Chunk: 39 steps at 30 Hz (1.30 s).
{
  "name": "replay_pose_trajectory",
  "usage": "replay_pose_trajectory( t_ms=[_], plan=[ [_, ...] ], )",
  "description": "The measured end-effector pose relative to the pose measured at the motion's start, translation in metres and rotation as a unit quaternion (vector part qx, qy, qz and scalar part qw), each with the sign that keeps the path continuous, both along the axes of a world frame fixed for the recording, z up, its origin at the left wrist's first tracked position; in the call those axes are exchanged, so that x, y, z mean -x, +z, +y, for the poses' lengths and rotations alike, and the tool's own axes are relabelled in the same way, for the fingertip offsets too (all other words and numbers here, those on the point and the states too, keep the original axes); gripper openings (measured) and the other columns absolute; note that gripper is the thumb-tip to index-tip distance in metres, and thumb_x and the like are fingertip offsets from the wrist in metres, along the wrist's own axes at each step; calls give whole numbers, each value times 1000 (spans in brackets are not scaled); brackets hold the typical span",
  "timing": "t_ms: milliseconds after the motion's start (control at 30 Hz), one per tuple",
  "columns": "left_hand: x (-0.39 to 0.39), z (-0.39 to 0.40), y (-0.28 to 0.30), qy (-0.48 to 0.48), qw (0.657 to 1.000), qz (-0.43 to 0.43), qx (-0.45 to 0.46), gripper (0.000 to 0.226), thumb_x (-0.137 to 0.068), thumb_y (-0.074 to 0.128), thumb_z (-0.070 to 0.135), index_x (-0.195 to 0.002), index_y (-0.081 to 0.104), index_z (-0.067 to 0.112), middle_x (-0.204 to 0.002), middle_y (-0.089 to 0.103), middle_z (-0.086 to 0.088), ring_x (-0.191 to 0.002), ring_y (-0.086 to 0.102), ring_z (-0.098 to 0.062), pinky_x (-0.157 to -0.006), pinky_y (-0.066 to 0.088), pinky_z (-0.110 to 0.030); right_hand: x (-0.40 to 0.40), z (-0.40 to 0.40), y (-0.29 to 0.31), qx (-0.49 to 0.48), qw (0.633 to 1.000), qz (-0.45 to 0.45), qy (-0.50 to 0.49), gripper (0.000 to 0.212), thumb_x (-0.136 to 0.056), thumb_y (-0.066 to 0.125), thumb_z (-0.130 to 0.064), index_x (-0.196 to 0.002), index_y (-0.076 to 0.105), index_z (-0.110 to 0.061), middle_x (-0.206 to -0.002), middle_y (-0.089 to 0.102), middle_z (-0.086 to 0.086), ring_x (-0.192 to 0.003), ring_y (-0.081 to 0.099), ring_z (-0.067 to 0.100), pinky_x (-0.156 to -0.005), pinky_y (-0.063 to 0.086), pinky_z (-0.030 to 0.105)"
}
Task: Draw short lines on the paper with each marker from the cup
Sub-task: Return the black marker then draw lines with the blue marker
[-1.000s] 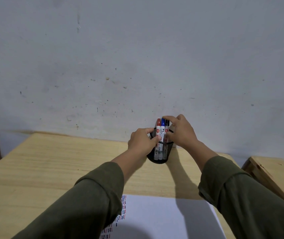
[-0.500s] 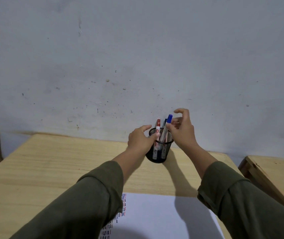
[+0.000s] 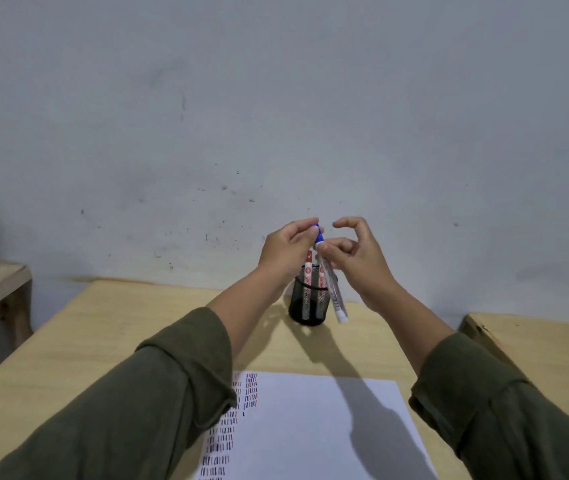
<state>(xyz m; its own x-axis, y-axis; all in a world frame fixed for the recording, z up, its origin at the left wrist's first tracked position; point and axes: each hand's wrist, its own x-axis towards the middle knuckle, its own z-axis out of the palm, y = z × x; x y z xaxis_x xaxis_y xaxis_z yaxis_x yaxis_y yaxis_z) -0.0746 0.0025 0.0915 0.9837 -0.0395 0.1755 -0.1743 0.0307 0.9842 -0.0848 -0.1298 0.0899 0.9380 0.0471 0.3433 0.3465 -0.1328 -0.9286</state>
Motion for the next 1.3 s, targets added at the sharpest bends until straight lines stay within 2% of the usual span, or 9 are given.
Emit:
replay_pose_trajectory(
  t_ms=[67, 233, 367, 567, 800, 900, 1033, 1167, 1300],
  plan=[
    [15, 5, -1, 9, 1000, 14, 18, 27, -91, 58, 16, -117, 65, 12, -99, 68, 1, -80, 60, 2, -55, 43, -1, 19, 2, -2, 9, 1000, 21, 15, 32, -87, 63, -9, -112, 44, -14, -76, 72, 1, -60, 64, 4, -56, 47, 18],
    [50, 26, -7, 92, 985, 98, 110, 6, -87, 64, 26, -87, 68, 21, -104, 64, 2, -109, 56, -14, -100, 42, -31, 66, -2, -8, 2, 993, 92, 79, 27, -88, 63, -21, -114, 55, -19, -85, 71, 7, -66, 66, 13, -65, 49, 24],
    [81, 35, -12, 169, 957, 154, 178, 14, -86, 64, 31, -92, 65, 19, -118, 65, -6, -125, 53, -24, -109, 36, -40, 94, -3, -19, -119, 981, 101, 115, 18, -85, 63, -19, -103, 64, -22, -84, 66, 10, -65, 58, 17, -65, 48, 24],
    [115, 24, -18, 152, 959, 155, 183, 26, -83, 67, 35, -101, 66, 15, -110, 66, -7, -126, 53, -27, -105, 41, -39, 119, 19, -27, -229, 963, 100, 100, 24, -86, 63, -16, -110, 61, -13, -76, 65, 5, -63, 59, 13, -64, 51, 20],
    [134, 23, -19, -1, 974, 83, 213, 17, -93, 55, 30, -106, 61, 22, -84, 64, 13, -59, 64, 12, -65, 39, -18, 129, 42, -24, -309, 940, 97, 107, 19, -95, 51, -28, -94, 63, -14, -68, 64, 1, -56, 57, 9, -62, 47, 20],
    [133, 26, -26, -68, 959, 57, 270, 24, -99, 43, 23, -115, 60, 25, -96, 68, 20, -72, 67, 12, -69, 46, -16, 130, 45, -23, -365, 916, 117, 118, 29, -94, 48, -36, -91, 63, -12, -64, 65, 4, -53, 58, 11, -58, 52, 20],
    [132, 25, -29, -71, 941, 53, 327, 22, -99, 42, 19, -102, 62, 26, -99, 68, 17, -75, 69, 8, -72, 49, -21, 128, 49, -25, -391, 903, 126, 126, 30, -94, 49, -35, -91, 63, -9, -65, 64, 6, -54, 59, 12, -57, 54, 21],
    [129, 25, -30, -17, 955, 65, 290, 19, -97, 47, 21, -89, 63, 27, -88, 68, 20, -67, 65, 9, -65, 42, -18, 124, 51, -28, -369, 913, 110, 134, 26, -97, 46, -24, -88, 63, -7, -67, 66, 5, -57, 59, 11, -58, 53, 19],
    [121, 26, -35, 26, 963, 89, 254, 24, -96, 49, 25, -79, 66, 27, -86, 63, 18, -89, 56, -1, -72, 31, -25, 121, 53, -34, -336, 927, 87, 140, 23, -97, 45, -19, -88, 62, -6, -66, 66, 3, -60, 57, 12, -60, 52, 18]
  ],
)
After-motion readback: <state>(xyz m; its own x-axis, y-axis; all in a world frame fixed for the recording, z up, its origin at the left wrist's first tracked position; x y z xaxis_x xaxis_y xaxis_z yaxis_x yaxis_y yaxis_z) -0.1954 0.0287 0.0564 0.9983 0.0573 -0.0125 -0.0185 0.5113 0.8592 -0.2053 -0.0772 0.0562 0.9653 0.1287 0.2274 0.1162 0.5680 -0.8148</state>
